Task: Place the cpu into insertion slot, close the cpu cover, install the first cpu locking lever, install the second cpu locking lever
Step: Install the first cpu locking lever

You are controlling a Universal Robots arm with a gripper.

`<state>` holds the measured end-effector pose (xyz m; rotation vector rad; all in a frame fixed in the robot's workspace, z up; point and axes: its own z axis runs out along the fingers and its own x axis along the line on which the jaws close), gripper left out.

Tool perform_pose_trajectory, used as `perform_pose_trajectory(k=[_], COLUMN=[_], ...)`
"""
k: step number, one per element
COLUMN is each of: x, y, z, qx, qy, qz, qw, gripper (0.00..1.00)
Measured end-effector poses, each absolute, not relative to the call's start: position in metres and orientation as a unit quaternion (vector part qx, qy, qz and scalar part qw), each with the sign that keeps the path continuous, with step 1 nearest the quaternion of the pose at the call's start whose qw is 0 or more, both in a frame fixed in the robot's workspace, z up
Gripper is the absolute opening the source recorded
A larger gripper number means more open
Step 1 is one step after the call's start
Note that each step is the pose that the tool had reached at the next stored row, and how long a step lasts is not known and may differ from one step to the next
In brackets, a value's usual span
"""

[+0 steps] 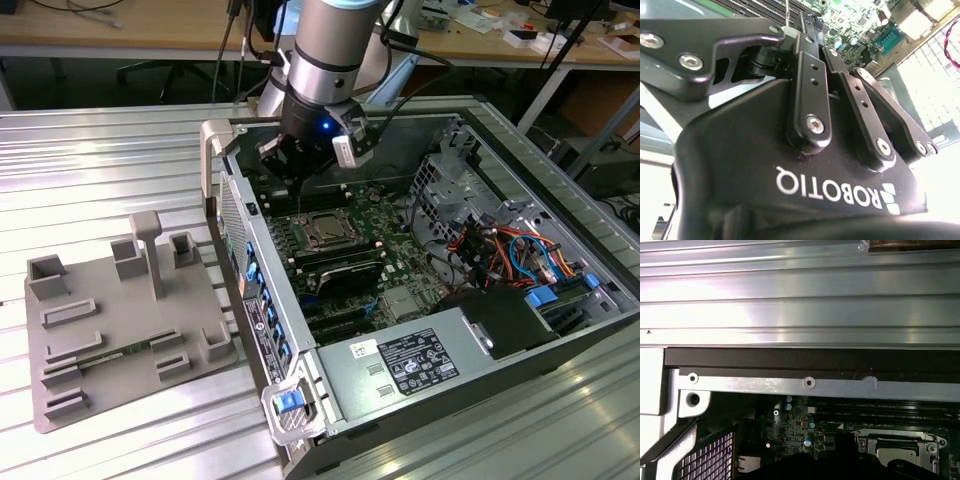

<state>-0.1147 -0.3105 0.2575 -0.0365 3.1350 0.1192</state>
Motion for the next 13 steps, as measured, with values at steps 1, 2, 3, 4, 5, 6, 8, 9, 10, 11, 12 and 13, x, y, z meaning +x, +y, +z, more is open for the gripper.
perform_pose_trajectory(k=[1,2,3,4,5,6,8,9,10,11,12,13], x=[-0.1141,-0.1137,-0.1135,-0.1135,-0.1134,-0.1134,-0.1132,-0.1129,-0.1124,-0.1118,-0.1106,-0.1087], y=[-0.3104,-0.3105,-0.3105,-0.3105,-0.3104,-0.3104,-0.3104,-0.3104,-0.3104,-0.3104,-0.3104,-0.3104], z=[0.2574,0.2574,0.2575,0.2574,0.2574,0.2574,0.2574,0.2574,0.2574,0.2574,0.2574,0.2574], qx=[-0.012,-0.012,-0.012,-0.012,-0.012,-0.012,-0.012,-0.012,-0.012,-0.012,-0.012,-0.012], qy=[0.999,0.999,0.999,0.999,0.999,0.999,0.999,0.999,0.999,0.999,0.999,0.999], qz=[0.038,0.038,0.038,0.038,0.038,0.038,0.038,0.038,0.038,0.038,0.038,0.038], qw=[0.002,0.002,0.002,0.002,0.002,0.002,0.002,0.002,0.002,0.002,0.002,0.002], gripper=[0.11,0.11,0.11,0.11,0.11,0.11,0.11,0.11,0.11,0.11,0.11,0.11])
